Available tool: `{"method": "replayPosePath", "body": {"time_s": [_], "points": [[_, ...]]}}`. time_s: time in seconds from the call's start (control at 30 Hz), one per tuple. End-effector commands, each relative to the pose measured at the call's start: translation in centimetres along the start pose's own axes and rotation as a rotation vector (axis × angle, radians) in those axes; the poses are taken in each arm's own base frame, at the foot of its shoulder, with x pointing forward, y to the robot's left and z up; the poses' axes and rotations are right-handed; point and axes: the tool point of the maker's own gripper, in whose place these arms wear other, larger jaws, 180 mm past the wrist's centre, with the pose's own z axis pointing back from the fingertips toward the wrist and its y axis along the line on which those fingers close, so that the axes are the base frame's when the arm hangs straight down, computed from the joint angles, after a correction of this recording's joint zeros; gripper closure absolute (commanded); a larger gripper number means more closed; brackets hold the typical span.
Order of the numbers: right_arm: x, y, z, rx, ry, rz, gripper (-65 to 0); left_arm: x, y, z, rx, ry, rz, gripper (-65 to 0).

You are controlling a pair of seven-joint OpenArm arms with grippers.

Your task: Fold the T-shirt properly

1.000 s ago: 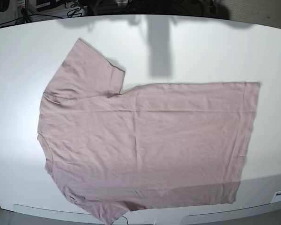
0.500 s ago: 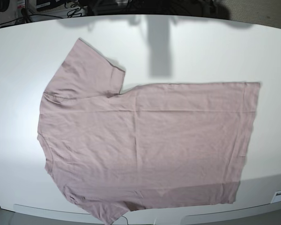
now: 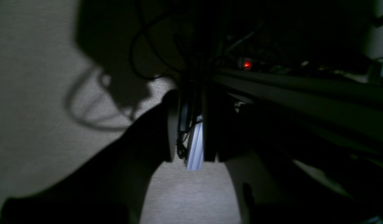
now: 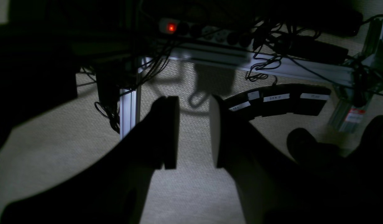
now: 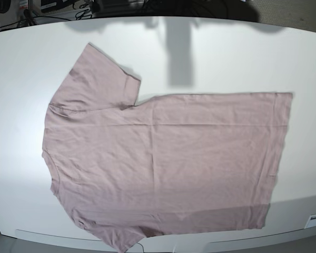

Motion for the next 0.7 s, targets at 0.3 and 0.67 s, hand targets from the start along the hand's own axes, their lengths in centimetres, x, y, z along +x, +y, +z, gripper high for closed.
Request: {"method": "replayPosePath", "body": {"time_s": [0.3, 0.67], "points": [[-0.6, 0.9, 5.5, 0.016, -0.103, 0.030, -17.8, 0.2, 3.5, 7.0, 0.001, -0.043, 0.015, -15.0], [0.9, 1.2, 12.3, 0.075, -0.154, 0.075, -17.8, 5.5, 2.5, 15.2, -0.002, -0.183, -0.176, -16.6]]}}
